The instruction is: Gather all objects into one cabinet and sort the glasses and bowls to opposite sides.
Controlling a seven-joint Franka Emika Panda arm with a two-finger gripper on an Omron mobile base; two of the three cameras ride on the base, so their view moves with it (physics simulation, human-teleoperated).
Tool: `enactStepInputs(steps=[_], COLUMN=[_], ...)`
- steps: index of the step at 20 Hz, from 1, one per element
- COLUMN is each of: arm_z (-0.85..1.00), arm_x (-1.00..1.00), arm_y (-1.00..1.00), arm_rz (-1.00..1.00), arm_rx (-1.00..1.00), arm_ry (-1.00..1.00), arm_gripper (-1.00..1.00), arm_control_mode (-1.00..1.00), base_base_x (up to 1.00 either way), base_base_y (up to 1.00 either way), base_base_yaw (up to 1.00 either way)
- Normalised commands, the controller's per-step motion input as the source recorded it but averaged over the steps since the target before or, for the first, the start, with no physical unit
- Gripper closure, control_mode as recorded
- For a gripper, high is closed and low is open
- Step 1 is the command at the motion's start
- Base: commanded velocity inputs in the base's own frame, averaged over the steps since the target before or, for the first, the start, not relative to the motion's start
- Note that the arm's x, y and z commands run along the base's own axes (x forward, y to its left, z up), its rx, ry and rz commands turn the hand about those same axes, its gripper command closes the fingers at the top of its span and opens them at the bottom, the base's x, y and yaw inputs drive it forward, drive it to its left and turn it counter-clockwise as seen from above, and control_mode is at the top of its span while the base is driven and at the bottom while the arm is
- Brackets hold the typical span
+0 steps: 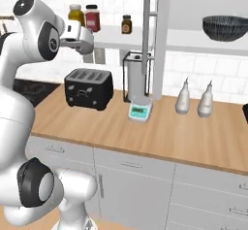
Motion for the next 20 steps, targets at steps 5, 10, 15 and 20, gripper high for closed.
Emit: enactStepInputs(steps=[5,10,15,20], arm_z=[0.0,0.0,0.0,0.0], arm_x=[0.0,0.0,0.0,0.0], arm_y=[0.0,0.0,0.0,0.0], arm_rz=[0.0,0.0,0.0,0.0], arm_rx=[0.0,0.0,0.0,0.0], arm_ry=[0.0,0.0,0.0,0.0], arm_gripper=[1.0,1.0,1.0,1.0], arm_control_mode=[1.0,1.0,1.0,1.0], base_base_x=[-0.97,-0.94,-0.84,-0.4], base_base_y=[-0.18,-0.22,-0.31,-0.5], base_base_yaw=[0.0,0.0,-0.02,-0.1])
